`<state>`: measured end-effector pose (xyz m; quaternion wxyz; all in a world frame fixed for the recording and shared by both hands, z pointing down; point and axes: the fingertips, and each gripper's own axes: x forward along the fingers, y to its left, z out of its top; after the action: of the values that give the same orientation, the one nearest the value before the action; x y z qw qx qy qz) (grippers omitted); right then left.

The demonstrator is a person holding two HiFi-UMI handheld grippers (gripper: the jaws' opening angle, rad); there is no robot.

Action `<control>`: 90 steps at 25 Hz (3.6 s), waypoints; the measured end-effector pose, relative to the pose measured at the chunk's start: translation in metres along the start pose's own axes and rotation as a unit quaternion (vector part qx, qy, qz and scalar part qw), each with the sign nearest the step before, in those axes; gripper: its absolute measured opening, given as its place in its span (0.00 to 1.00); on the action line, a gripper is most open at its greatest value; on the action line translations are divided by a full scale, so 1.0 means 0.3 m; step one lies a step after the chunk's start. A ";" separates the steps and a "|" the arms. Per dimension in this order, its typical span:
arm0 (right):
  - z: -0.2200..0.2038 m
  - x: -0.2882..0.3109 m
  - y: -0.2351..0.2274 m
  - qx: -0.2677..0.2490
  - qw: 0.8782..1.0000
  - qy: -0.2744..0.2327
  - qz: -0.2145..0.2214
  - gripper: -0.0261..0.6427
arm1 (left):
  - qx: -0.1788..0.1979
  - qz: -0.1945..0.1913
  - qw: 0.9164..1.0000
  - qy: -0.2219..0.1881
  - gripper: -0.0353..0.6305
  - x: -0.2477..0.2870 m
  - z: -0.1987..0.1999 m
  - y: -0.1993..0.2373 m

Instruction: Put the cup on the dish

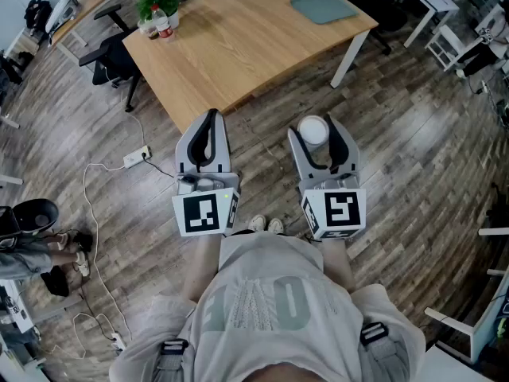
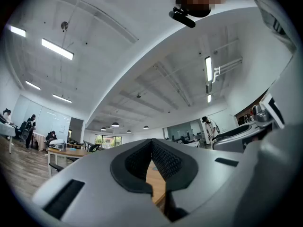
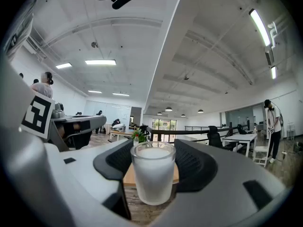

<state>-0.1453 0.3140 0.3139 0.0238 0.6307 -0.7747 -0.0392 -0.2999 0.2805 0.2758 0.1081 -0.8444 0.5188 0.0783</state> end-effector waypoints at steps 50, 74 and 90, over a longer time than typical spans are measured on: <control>-0.115 0.699 -0.782 -0.008 0.997 0.019 -0.073 0.45 | -0.035 -0.048 0.998 -0.032 0.07 1.125 -0.258 -0.073; -0.151 1.323 -1.137 0.015 0.999 0.019 -0.027 0.45 | -0.030 -0.066 0.997 -0.008 0.07 1.762 -0.418 -0.143; -0.236 1.716 -1.554 0.006 0.998 0.043 0.049 0.45 | -0.036 -0.010 0.999 0.009 0.07 2.245 -0.569 -0.280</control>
<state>0.2108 -0.2861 0.3356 0.0555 0.5936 -0.8028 -0.0065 0.0813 -0.3064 0.2842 0.0740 -0.8538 0.5078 0.0878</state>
